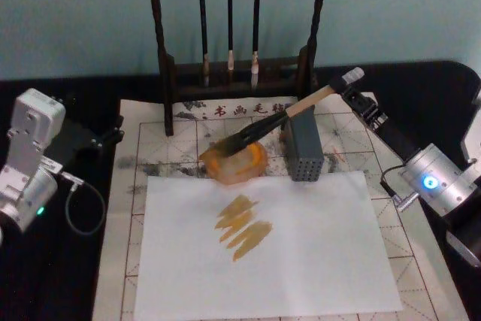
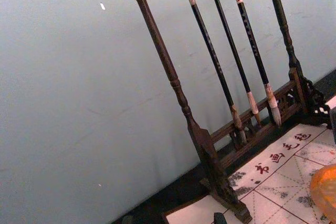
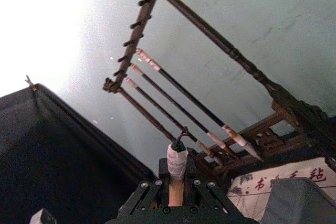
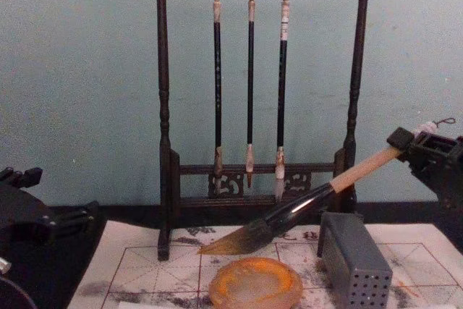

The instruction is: Pick up the brush from the inkstone, write on the paper, then place the brush back to its original position.

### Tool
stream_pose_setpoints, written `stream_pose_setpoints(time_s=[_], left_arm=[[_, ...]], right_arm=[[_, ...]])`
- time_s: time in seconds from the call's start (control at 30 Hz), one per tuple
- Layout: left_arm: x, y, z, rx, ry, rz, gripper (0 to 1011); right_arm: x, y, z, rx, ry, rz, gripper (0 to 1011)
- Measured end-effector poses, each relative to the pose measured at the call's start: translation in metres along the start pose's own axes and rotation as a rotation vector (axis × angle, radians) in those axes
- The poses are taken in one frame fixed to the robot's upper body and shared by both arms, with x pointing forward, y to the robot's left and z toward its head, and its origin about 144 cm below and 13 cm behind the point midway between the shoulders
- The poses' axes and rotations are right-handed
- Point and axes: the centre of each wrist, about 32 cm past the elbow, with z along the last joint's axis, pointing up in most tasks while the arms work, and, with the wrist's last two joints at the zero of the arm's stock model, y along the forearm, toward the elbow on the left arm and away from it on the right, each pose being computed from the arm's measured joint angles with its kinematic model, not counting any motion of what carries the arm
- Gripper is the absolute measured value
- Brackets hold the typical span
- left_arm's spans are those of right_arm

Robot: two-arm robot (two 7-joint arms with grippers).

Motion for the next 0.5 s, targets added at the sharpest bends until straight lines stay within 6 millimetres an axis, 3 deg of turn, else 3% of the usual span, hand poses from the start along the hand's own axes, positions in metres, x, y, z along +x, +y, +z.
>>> stream_pose_setpoints(time_s=[0.5], left_arm=[[0.0,0.0,0.0,0.0,0.0,0.0,1001]], right_arm=[[-0.012,-0.018,0.017,-0.115,-0.065,0.035,182]])
